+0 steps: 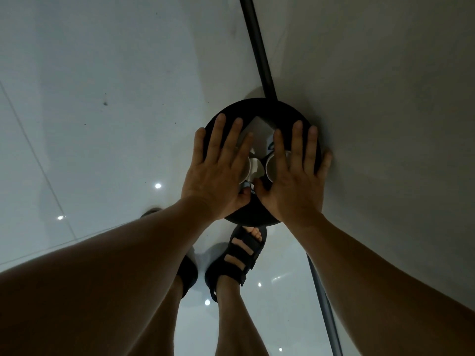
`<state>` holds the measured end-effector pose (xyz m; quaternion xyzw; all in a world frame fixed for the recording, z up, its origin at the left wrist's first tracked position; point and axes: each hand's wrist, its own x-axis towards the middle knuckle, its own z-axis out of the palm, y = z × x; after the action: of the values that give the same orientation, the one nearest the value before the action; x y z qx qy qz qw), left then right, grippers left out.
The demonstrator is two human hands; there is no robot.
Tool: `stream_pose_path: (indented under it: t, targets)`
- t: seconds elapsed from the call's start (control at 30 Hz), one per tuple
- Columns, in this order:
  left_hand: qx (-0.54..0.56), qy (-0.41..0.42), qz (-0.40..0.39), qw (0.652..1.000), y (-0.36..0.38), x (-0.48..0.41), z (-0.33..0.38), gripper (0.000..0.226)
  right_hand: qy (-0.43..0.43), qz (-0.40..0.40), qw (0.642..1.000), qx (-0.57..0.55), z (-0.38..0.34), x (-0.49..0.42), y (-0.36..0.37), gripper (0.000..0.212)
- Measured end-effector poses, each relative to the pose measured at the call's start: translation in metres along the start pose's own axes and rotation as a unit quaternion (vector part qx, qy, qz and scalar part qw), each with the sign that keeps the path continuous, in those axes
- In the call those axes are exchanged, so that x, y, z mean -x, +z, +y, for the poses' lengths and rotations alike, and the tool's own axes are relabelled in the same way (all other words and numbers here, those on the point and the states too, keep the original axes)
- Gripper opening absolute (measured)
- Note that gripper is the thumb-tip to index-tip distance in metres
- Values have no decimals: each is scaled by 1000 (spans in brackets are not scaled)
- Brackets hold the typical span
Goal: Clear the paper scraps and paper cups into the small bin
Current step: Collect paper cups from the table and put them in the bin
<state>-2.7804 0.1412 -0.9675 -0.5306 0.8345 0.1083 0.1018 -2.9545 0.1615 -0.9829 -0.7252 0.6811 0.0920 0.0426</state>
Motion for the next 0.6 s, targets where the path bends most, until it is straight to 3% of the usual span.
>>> stream_pose_path:
  t: [0.27, 0.6]
  targets:
    - [51, -6, -26, 998, -35, 9, -12, 122, 16, -49, 995, -82, 3, 10, -49, 112]
    - [32, -69, -77, 994, -192, 92, -72, 120, 4, -97, 985, -141, -30, 27, -227, 100]
